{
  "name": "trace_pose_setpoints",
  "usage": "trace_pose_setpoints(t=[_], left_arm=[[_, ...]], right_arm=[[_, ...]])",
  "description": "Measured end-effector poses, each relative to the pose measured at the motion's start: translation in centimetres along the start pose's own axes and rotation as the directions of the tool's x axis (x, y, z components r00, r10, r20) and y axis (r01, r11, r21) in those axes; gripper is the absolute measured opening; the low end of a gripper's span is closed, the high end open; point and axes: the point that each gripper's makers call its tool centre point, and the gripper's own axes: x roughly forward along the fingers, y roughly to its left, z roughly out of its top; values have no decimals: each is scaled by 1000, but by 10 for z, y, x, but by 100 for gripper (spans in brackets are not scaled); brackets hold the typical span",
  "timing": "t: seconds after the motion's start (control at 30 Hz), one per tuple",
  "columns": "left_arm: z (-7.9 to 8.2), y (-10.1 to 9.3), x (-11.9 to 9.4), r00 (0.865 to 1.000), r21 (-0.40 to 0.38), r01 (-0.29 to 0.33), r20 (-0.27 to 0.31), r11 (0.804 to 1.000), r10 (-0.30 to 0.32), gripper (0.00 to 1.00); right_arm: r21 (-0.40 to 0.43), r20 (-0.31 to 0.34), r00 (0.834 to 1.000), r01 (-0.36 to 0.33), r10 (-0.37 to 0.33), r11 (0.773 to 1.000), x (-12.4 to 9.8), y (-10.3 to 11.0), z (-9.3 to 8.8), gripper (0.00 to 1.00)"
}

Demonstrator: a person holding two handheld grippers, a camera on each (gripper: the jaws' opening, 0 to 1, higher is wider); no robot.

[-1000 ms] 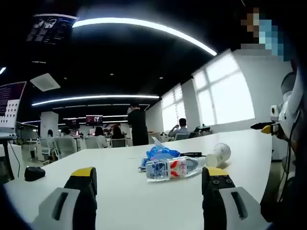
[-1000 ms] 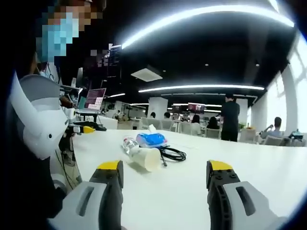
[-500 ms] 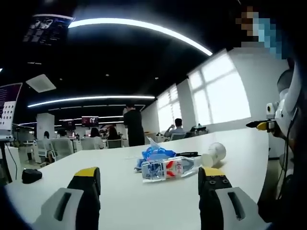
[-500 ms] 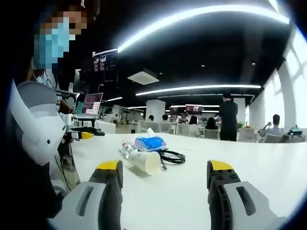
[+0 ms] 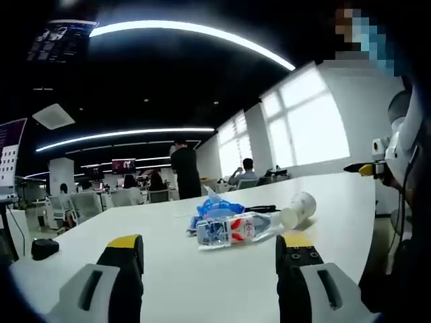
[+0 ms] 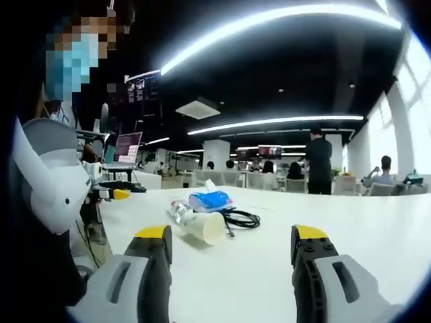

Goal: Arrange the tabletop items into an orderly group along one side of the table until the central work area is clear of visible clutter.

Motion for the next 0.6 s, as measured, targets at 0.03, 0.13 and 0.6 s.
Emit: trace_pose_setpoints(t=[0.03,0.13,0.6], left_arm=[[0,-1,1,1000,1,3,-3,1000,-3,80],[-1,-2,4,1000,-7,11,-9,1000,-11,80],[-1,-9,15,999,-17,33,-37,999,-34,80]], right_arm=[[2,-5,1000,0,0,1000,0,0,-1,69],[14,-35,999,-7,8,1000,2,1,-7,70],[-2,6,1000,20,-20,1000,3,-5,1,67]])
